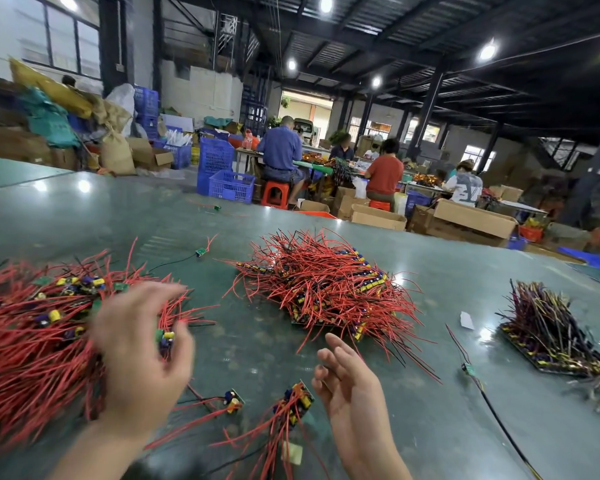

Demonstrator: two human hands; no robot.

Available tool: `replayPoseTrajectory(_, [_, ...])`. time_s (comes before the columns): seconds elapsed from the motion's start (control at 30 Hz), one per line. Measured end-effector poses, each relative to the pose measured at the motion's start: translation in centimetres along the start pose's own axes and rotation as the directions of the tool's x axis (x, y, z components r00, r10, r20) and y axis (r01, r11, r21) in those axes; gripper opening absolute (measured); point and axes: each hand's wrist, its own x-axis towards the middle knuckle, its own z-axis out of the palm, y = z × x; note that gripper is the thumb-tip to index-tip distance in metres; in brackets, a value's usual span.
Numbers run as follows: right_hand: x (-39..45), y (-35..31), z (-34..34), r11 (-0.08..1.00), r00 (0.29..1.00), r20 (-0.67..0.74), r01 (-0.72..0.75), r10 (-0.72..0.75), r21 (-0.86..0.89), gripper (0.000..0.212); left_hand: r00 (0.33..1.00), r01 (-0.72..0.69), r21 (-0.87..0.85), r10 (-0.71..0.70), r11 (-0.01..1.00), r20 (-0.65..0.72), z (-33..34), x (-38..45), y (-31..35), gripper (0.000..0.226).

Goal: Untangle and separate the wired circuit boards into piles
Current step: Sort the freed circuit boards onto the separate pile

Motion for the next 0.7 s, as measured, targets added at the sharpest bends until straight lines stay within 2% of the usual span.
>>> replayPoseTrajectory(0.03, [0.0,0.0,0.0,1.000,1.000,0.001,0.003,-0.003,-0.001,0.021,0.959,-0.081,-0.100,0.105,0.992,0.264,0.3,-0.2,1.0,0.031])
replayPoseTrajectory(0.07, [0.1,0.0,0.0,1.000,1.000,0.001,0.009,-0.009,-0.004,0.021,0.833,-0.088,-0.158,0.160,0.984,0.530,0.4,-0.5,1.6,0.030])
replayPoseTrajectory(0.1, [0.1,0.1,-0.1,1.000,1.000,0.002,0.015,-0.015,-0.008,0.020,0.671,-0.090,-0.135,0.160,0.987,0.724,0.6,-0.9,1.7,0.033])
replayPoseTrajectory(0.13, [0.1,0.1,-0.2,1.000,1.000,0.002,0.021,-0.021,-0.011,0.020,0.557,-0.126,-0.091,0.146,0.988,0.817,0.9,-1.4,1.4,0.038])
replayPoseTrajectory(0.2, [0.2,0.1,-0.2,1.000,1.000,0.008,0.027,-0.027,-0.012,0.020,0.463,-0.145,-0.057,0.118,0.988,0.878,1.4,-2.1,0.6,0.048])
replayPoseTrajectory(0.3, [0.2,0.2,-0.1,1.000,0.999,0.017,0.031,-0.031,-0.002,0.019,0.407,-0.072,-0.094,0.115,0.993,0.906,2.0,-2.5,0.4,0.055])
replayPoseTrajectory(0.37, [0.2,0.3,-0.1,0.999,0.999,0.018,0.042,-0.042,-0.017,0.020,0.367,-0.040,-0.103,0.110,0.994,0.924,2.3,-2.6,0.3,0.050])
replayPoseTrajectory(0.43, [0.1,0.4,-0.1,0.997,0.998,0.015,0.062,-0.061,-0.036,0.022,0.408,-0.030,-0.103,0.107,0.994,0.907,2.4,-2.5,0.3,0.042])
replayPoseTrajectory(0.5, [0.0,0.5,-0.2,0.994,0.996,0.024,0.092,-0.091,-0.065,0.026,0.544,0.049,-0.104,0.061,0.993,0.837,2.4,-2.3,0.8,0.038])
replayPoseTrajectory(0.57, [0.0,0.7,-0.1,0.972,0.985,0.051,0.174,-0.168,-0.156,0.030,0.694,0.247,-0.174,-0.049,0.953,0.718,2.1,-1.9,1.6,0.047])
replayPoseTrajectory(0.6, [-0.1,0.9,-0.1,0.934,0.967,0.073,0.255,-0.244,-0.251,0.032,0.740,0.352,-0.238,-0.113,0.905,0.663,1.9,-1.7,2.0,0.052])
replayPoseTrajectory(0.63, [0.0,1.2,-0.1,0.848,0.931,0.112,0.363,-0.348,-0.387,0.033,0.756,0.437,-0.298,-0.167,0.849,0.632,1.7,-1.5,2.3,0.056])
replayPoseTrajectory(0.67, [-0.1,1.6,-0.1,0.692,0.866,0.188,0.487,-0.464,-0.534,0.034,0.750,0.505,-0.344,-0.205,0.792,0.629,1.6,-1.3,2.5,0.059])
replayPoseTrajectory(0.7, [-0.1,1.9,0.0,0.486,0.775,0.303,0.597,-0.555,-0.638,0.035,0.732,0.558,-0.379,-0.222,0.738,0.644,1.4,-1.2,2.8,0.061])
